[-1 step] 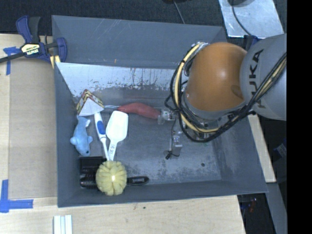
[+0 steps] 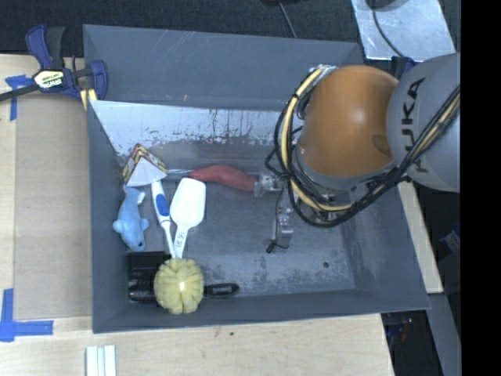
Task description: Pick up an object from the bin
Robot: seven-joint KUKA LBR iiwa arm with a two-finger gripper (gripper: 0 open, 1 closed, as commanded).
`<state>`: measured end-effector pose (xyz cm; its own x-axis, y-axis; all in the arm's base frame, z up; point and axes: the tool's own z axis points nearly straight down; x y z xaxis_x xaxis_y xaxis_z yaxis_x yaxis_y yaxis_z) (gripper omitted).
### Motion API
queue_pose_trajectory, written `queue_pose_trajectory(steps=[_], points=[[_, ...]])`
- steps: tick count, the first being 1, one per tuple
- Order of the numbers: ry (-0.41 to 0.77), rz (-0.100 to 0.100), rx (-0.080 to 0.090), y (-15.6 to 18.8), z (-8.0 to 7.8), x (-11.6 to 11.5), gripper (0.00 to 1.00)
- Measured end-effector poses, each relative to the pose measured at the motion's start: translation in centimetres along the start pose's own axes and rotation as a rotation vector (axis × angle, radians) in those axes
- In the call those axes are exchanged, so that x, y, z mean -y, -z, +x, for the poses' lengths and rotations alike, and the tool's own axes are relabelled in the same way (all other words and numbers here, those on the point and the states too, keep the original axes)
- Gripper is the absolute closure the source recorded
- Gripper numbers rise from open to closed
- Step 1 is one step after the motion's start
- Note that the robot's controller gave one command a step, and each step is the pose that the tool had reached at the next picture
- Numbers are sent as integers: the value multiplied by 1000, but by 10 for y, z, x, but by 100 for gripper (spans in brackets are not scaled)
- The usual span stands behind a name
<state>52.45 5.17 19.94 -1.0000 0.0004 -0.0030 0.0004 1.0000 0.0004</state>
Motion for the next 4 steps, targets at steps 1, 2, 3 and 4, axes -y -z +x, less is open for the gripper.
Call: queue_pose_trajectory(steps=[1,2,3,4], points=[[218,-1,-4,-132,-2,-92,0],[409,2,12,-59,-10,-130,0],[629,4,6,-97,31,-179,0],[776,10,27,-124,33,-173,0]])
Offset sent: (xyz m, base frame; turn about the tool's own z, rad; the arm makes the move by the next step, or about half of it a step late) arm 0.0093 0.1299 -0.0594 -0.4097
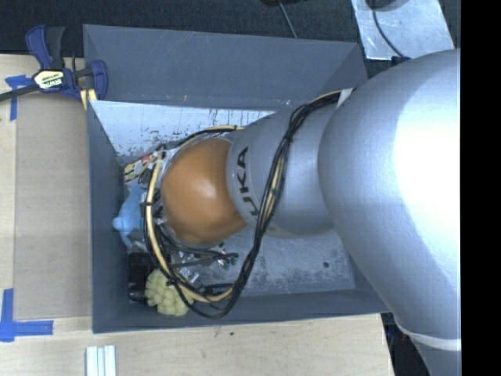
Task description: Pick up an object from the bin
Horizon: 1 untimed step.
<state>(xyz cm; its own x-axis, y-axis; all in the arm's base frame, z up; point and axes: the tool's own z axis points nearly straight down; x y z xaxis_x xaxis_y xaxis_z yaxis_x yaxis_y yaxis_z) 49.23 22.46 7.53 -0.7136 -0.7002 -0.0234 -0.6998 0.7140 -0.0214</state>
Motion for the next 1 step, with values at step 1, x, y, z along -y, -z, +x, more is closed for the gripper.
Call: queue_pose_trajectory(steps=[1], points=[[362,8,-21,1,-4,-4,100]])
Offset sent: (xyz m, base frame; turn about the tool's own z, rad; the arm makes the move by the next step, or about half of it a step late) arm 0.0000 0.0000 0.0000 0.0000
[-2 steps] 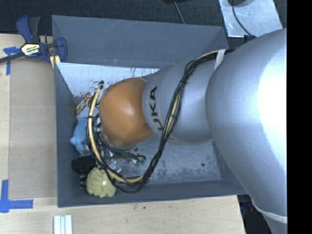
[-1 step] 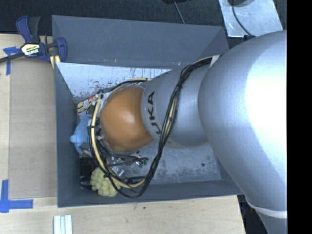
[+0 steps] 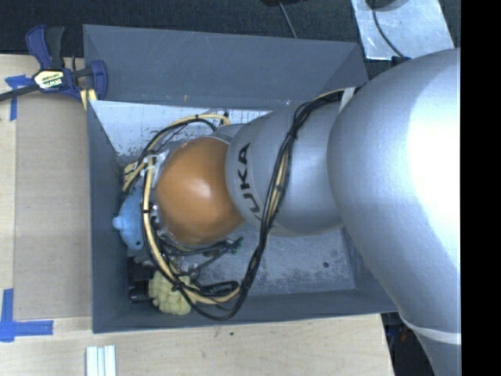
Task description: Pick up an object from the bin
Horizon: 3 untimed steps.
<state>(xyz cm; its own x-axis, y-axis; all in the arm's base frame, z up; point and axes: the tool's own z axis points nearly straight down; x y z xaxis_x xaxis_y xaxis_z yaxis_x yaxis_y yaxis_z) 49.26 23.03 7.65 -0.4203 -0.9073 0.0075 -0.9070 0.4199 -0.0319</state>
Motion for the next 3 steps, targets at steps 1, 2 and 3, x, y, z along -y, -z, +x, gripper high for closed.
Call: queue_pose_trajectory(steps=[1,2,3], points=[[-1,0,0,0,0,0,100],[-4,2,-4,2,2,2,100],[-7,-3,-3,27,3,1,100]])
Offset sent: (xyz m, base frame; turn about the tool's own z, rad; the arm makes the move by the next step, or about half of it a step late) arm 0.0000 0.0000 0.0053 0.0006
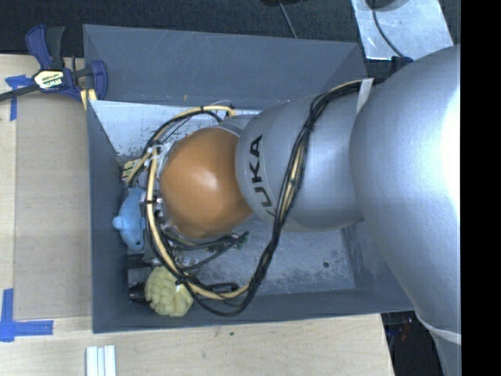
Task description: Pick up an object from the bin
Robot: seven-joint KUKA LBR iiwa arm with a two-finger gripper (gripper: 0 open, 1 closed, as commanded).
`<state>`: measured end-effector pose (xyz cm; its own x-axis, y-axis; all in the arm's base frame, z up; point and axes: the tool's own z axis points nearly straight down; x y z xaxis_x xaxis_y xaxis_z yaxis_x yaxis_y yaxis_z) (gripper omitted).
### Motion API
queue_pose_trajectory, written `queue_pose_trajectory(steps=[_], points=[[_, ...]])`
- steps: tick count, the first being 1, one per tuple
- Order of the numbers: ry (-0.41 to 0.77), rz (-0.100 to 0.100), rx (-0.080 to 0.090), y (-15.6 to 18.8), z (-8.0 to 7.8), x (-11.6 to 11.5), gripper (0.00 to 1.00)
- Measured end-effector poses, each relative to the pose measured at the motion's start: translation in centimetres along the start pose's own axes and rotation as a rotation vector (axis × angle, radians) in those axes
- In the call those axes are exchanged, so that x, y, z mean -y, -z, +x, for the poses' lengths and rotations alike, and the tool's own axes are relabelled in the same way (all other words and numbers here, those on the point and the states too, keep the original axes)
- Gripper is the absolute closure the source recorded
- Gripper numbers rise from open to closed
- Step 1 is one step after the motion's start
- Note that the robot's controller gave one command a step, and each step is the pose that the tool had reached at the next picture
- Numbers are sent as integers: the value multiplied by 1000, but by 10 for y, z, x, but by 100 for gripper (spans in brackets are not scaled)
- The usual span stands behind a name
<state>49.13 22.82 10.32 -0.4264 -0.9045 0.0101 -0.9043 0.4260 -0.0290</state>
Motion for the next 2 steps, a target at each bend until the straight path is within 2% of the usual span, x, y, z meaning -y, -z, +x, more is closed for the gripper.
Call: queue_pose_trajectory(steps=[1,2], points=[[3,2,8,22,-3,-1,100],[1,0,8,34,-3,-1,100]])
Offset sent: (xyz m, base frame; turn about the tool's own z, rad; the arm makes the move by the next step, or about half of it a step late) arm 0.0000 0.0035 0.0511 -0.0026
